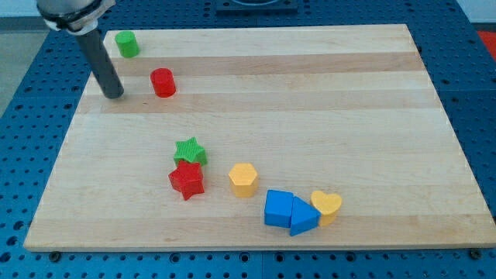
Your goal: Move the red circle towards top center
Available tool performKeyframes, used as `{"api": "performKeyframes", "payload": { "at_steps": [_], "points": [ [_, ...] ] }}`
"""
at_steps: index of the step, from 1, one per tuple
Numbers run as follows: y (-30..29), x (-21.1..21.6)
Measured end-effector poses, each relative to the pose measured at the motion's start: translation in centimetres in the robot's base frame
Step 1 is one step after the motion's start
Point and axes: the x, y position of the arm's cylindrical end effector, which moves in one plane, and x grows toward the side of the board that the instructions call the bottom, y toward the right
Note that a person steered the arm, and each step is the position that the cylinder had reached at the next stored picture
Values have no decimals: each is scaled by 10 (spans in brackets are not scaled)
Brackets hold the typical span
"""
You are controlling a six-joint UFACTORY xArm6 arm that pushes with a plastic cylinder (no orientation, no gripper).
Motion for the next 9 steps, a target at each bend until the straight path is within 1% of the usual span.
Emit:
{"api": "performKeyframes", "payload": {
  "at_steps": [1,2,3,4,5,6,7,9],
  "points": [
    [50,-19],
    [70,-20],
    [37,-21],
    [48,-20],
    [84,-10],
    [98,5],
    [113,8],
    [112,39]
  ]
}}
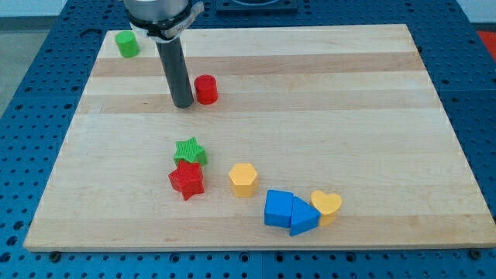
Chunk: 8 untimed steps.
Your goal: Move the red circle towards top center
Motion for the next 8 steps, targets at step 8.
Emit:
{"api": "performKeyframes", "payload": {
  "at_steps": [8],
  "points": [
    [-42,-124]
  ]
}}
